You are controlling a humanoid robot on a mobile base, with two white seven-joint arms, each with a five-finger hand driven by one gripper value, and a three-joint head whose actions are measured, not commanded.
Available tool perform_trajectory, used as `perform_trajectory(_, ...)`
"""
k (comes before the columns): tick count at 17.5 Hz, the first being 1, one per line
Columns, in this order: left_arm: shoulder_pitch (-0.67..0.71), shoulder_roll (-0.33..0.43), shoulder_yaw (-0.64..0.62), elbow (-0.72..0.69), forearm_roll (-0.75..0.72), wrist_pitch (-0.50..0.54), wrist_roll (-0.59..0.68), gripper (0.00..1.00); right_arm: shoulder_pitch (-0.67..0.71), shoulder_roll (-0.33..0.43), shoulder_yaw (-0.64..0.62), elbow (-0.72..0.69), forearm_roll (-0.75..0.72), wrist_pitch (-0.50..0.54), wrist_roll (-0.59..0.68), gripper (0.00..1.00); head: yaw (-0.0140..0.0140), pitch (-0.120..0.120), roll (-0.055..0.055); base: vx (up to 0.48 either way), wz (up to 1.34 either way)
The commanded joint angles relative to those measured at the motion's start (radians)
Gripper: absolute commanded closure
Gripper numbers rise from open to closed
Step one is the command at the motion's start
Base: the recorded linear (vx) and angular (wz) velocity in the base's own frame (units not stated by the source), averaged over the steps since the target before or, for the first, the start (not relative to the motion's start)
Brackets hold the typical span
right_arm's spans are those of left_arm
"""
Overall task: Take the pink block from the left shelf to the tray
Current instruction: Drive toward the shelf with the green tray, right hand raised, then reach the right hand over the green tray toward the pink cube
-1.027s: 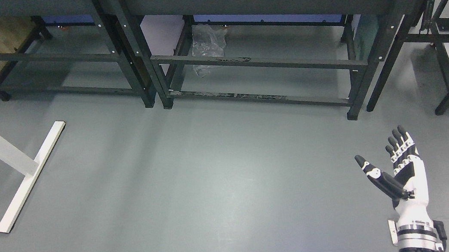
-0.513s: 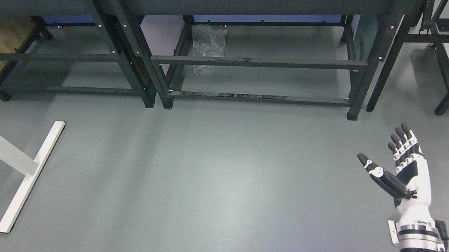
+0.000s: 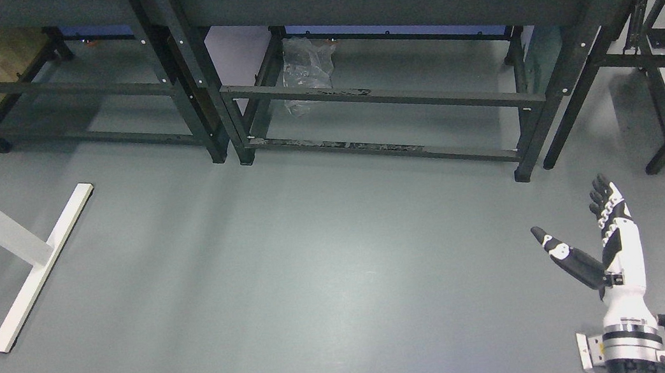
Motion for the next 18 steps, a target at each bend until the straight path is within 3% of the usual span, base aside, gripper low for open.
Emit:
perform_trajectory(1,0.006,0.017,-0.001,0.0,-0.002,0.0,0.0,0.0,-0.005,-0.09,-0.036,-0.01,0.671,0.018,-0.006,0.0,0.0,0.0,0.0,0.135,-0.01)
perform_trajectory(3,0.005,0.017,0.0,0.0,-0.002,0.0,0.0,0.0,0.003,-0.088,-0.03,-0.01,0.646,-0.023,-0.014,0.0,0.0,0.0,0.0,0.147,-0.03)
perform_trajectory(5,0.006,0.017,0.0,0.0,-0.002,0.0,0.0,0.0,0.01,-0.085,-0.039,-0.01,0.622,-0.171,-0.04,0.0,0.0,0.0,0.0,0.158,-0.05)
perform_trajectory(6,0.005,0.017,-0.001,0.0,-0.002,0.0,0.0,0.0,0.009,-0.076,-0.039,-0.01,0.617,-0.187,-0.038,0.0,0.0,0.0,0.0,0.157,-0.05)
perform_trajectory(9,0.006,0.017,0.0,0.0,-0.002,0.0,0.0,0.0,-0.013,-0.062,-0.036,-0.01,0.641,-0.138,-0.026,0.0,0.0,0.0,0.0,0.167,0.03)
perform_trajectory(15,0.006,0.017,-0.001,0.0,-0.002,0.001,0.0,0.0,-0.059,-0.013,-0.03,-0.01,0.986,-0.045,-0.129,0.01,0.0,0.0,0.0,0.125,0.35)
perform_trajectory(18,0.005,0.017,-0.001,0.0,-0.002,0.0,0.0,0.0,-0.054,0.017,0.005,-0.01,0.994,-0.042,-0.135,0.01,0.0,0.0,0.0,0.142,0.4)
